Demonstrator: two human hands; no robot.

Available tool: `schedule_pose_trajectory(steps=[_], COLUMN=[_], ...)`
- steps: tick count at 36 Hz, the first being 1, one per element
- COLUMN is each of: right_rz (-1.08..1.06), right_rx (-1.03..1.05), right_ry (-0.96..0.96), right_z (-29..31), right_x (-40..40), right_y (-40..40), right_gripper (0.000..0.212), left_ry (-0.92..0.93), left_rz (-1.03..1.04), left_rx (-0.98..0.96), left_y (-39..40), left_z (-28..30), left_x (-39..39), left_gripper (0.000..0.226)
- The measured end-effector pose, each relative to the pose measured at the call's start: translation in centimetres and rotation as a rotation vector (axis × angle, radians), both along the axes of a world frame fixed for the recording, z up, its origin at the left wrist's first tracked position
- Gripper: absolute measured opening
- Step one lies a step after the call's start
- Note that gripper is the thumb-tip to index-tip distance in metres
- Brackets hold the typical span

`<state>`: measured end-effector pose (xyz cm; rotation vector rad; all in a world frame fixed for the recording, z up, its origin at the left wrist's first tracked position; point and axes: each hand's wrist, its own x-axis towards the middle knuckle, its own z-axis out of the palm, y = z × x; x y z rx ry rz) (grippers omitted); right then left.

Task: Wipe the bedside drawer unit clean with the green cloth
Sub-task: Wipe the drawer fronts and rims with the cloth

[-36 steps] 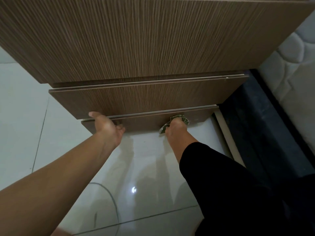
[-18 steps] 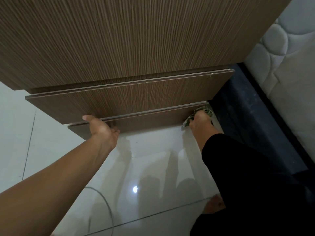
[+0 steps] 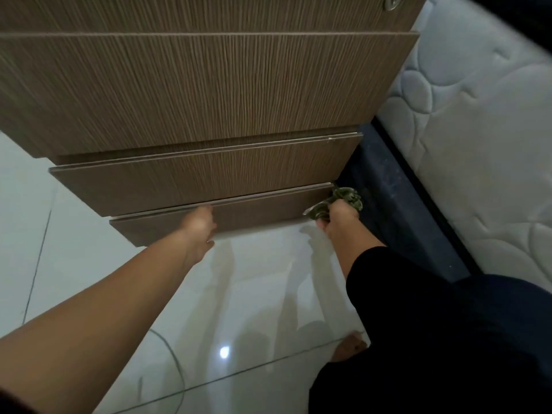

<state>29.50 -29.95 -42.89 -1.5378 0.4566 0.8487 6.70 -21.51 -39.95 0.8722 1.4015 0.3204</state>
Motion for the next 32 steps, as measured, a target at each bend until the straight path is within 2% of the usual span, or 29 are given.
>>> schedule_pose_trajectory(steps=[2, 6, 10, 15, 17, 20, 23, 28, 32], right_rz=[0.094, 0.465, 0.729, 0.985, 1.079, 1.190, 1.250, 1.262, 1.218], right_rx=[0.025, 0.028, 0.026, 0.033, 0.052, 0.111, 0.170, 0.252, 0.316], right_ry=[0.051, 0.009, -0.075, -0.151, -0.184, -0.223, -0.259, -0.340, -0.359], right_z=[1.5, 4.8, 7.2, 11.6, 13.6, 16.3, 18.9, 23.0, 25.4], right_x=[-1.3, -3.8, -5.0, -6.7, -7.5, -8.4, -9.1, -10.0, -11.1], right_y=[-0.8, -2.8, -4.2, -5.0, -5.1, -5.2, -5.2, -5.3, -5.1], right_gripper=[0.027, 0.024, 0.037, 0.042, 0.046, 0.035, 0.021, 0.016, 0.030], left_ry=[-0.010, 0.031, 0.116, 0.166, 0.144, 0.094, -0.005, -0.296, -0.395], left_rz=[-0.095, -0.305, -0.466, -0.656, -0.680, -0.636, -0.503, -0.279, -0.170], left_rx=[0.022, 0.148, 0.354, 0.569, 0.599, 0.612, 0.587, 0.404, 0.372], left_y=[-0.8, -2.5, -4.2, -6.8, -7.7, -8.1, -8.2, -8.3, -8.3], left_z=[1.3, 4.5, 7.6, 11.5, 12.7, 13.8, 15.2, 18.4, 20.6], left_x=[0.1, 0.0, -0.5, -0.6, -0.9, -1.4, -2.2, -4.0, -5.7], left_gripper=[0.048, 0.045, 0.039, 0.056, 0.053, 0.042, 0.039, 0.032, 0.031])
